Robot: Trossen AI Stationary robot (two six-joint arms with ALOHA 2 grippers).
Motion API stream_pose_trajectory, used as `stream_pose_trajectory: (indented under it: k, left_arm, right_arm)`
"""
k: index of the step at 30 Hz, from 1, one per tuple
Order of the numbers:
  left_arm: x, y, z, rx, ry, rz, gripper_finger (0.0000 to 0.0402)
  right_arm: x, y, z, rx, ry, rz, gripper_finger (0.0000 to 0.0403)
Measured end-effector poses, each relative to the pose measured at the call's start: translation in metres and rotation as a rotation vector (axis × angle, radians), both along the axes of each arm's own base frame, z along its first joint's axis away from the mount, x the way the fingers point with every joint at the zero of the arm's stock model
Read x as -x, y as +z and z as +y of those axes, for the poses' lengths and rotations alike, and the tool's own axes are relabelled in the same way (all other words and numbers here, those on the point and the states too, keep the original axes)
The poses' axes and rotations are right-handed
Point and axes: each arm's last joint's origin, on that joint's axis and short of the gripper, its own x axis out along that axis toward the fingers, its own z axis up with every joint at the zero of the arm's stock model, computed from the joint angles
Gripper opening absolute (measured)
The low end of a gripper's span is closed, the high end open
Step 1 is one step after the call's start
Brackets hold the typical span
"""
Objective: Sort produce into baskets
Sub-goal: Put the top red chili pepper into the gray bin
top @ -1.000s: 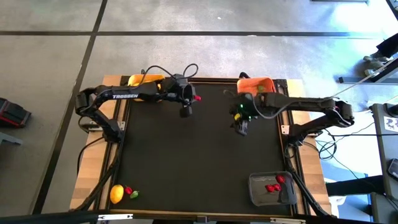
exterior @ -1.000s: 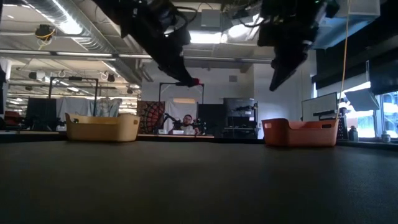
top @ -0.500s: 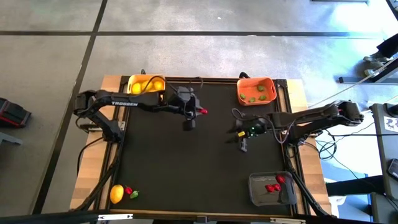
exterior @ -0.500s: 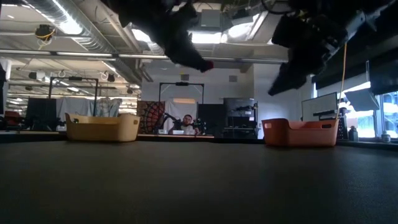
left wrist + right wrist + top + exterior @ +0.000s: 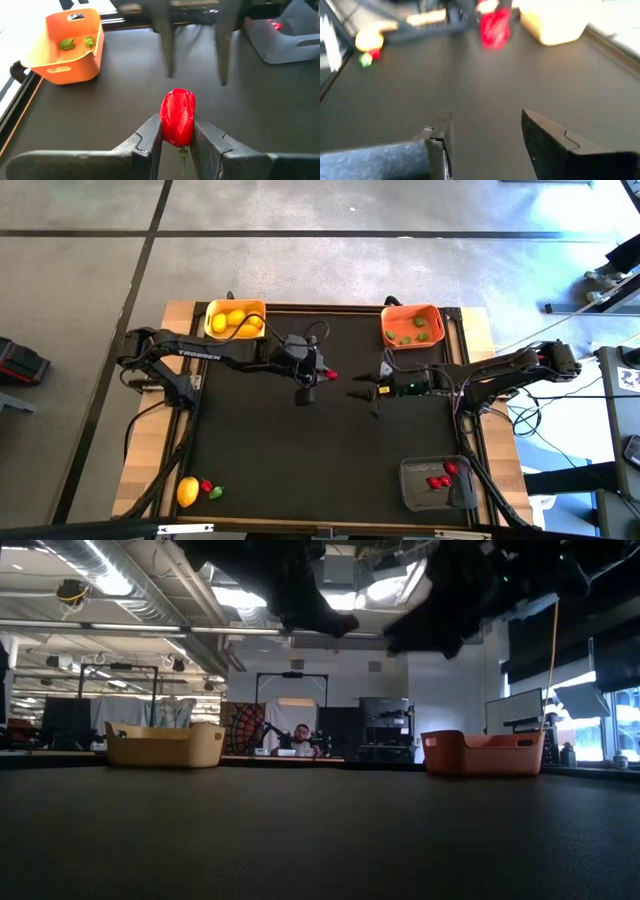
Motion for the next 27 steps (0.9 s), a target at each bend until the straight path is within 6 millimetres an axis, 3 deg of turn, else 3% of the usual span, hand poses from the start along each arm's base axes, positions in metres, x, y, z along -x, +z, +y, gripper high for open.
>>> stream_pose_trajectory:
  k: [7,20,27]
  left_arm:
    - [-0.001,0.001,-0.006,0.001,-0.018,-0.011,0.0081]
    - [-0.002,0.002,-0.007,-0.011,-0.026,-0.029,0.0082]
    - [-0.003,0.003,-0.007,-0.017,-0.029,-0.034,0.0082]
  right_arm:
    - [-0.013,0.013,-0.001,0.074,-0.03,-0.205,0.0169]
    - [-0.031,-0.002,0.0,0.13,-0.006,-0.256,0.0168]
    - [-0.031,-0.002,0.0,0.156,-0.009,-0.252,0.0102]
